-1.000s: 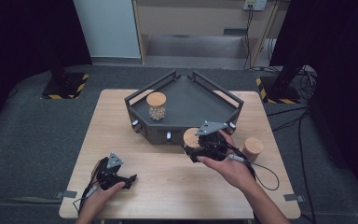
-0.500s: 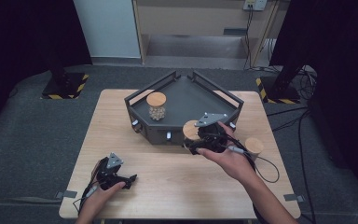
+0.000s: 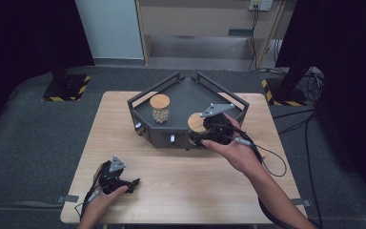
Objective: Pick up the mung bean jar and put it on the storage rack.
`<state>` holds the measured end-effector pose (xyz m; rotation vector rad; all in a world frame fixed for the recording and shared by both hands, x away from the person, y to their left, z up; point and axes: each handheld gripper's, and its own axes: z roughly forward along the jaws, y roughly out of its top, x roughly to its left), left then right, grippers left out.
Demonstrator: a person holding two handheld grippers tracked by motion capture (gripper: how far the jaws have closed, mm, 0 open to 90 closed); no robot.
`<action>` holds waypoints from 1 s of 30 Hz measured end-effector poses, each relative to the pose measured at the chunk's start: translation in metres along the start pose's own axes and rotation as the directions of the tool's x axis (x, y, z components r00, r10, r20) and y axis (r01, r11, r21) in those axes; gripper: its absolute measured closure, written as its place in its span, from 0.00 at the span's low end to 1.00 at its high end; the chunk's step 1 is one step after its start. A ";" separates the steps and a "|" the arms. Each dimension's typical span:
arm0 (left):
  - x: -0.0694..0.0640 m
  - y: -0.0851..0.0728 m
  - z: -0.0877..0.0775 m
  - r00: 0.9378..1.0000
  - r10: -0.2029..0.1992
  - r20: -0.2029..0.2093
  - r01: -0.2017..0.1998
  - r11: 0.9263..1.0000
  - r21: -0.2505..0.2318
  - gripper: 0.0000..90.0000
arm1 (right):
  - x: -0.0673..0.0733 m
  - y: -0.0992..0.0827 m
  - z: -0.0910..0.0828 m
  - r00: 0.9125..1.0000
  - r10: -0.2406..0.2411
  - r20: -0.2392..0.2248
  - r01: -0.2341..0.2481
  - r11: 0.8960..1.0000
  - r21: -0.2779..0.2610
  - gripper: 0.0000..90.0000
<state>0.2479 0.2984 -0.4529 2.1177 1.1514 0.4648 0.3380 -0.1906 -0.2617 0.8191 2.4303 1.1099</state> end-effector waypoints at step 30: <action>0.000 0.000 0.000 1.000 -0.001 -0.001 0.001 1.000 -0.001 0.00 | -0.023 0.036 0.023 0.999 0.018 0.026 -0.019 1.000 0.015 0.28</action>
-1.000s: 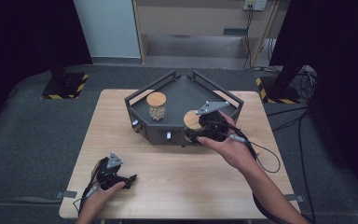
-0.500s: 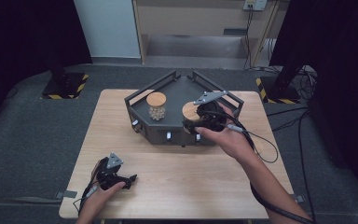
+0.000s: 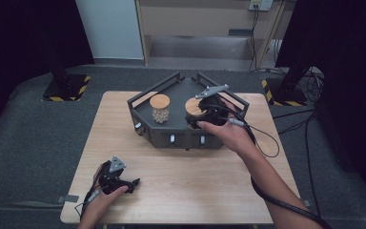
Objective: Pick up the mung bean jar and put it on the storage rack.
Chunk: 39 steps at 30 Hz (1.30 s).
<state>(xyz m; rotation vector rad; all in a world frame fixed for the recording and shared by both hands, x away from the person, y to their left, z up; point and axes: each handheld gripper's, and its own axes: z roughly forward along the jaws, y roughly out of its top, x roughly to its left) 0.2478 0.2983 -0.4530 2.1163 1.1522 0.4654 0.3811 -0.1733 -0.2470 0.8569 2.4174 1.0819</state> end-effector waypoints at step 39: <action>0.000 0.000 0.000 1.000 0.002 0.001 -0.002 1.000 0.001 0.00 | -0.020 0.021 0.045 0.999 0.045 0.026 -0.046 0.998 0.032 0.28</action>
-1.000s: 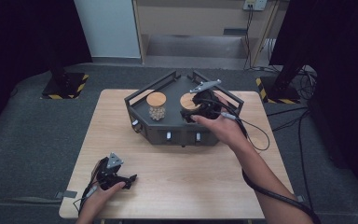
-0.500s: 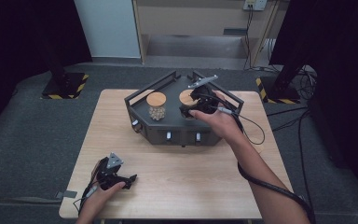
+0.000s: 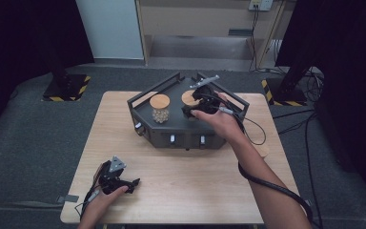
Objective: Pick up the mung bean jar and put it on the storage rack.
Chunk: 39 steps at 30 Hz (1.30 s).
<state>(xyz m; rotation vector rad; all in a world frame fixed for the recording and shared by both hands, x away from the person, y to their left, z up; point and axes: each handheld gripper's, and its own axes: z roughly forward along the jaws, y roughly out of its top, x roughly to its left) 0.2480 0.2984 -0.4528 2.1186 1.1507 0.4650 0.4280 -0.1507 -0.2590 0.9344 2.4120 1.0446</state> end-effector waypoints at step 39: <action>0.000 0.000 0.000 1.000 0.000 -0.001 0.000 1.000 -0.001 0.00 | 0.002 0.001 0.037 1.000 0.020 -0.009 -0.020 0.999 0.026 0.28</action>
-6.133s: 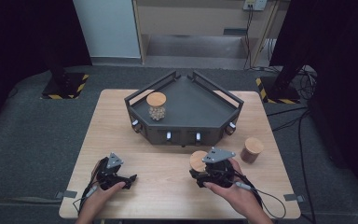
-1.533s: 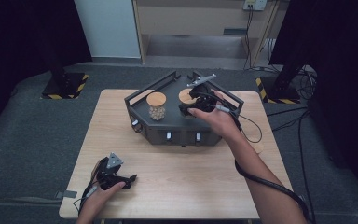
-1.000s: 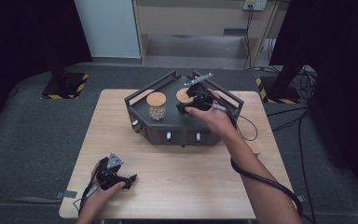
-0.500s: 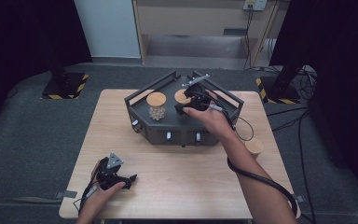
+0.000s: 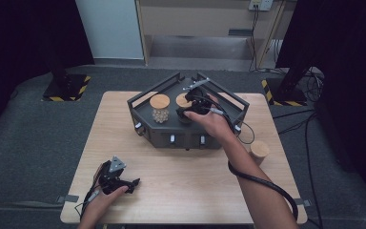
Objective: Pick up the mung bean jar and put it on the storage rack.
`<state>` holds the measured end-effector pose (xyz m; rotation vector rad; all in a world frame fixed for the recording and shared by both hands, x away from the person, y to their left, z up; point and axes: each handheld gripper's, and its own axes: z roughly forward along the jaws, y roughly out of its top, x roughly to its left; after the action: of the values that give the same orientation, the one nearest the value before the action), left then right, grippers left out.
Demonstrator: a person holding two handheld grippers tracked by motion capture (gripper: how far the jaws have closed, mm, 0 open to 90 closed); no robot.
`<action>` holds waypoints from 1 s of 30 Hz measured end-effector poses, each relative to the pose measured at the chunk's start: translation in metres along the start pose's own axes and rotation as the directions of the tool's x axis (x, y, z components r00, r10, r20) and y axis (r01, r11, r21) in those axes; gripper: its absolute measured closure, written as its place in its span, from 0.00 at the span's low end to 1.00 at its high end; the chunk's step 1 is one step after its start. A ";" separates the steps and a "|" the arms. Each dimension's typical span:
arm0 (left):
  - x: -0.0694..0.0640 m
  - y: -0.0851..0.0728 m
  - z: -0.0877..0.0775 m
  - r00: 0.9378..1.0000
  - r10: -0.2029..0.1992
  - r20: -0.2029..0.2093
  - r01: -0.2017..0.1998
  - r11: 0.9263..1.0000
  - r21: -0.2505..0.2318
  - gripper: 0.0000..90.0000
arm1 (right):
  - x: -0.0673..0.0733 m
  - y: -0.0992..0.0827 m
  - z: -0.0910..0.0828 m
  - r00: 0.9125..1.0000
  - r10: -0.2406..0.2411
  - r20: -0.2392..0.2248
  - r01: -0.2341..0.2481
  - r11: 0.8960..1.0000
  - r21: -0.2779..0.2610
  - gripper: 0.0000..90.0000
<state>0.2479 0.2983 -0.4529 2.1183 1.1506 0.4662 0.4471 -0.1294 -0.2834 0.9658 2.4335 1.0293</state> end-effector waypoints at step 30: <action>0.000 0.000 0.000 1.000 -0.001 -0.001 0.001 1.000 0.000 0.00 | -0.002 -0.009 0.012 0.999 0.036 0.007 -0.036 0.999 -0.014 0.28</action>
<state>0.2479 0.2981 -0.4529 2.1178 1.1520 0.4665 0.4503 -0.1296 -0.2982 1.0102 2.4087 1.0518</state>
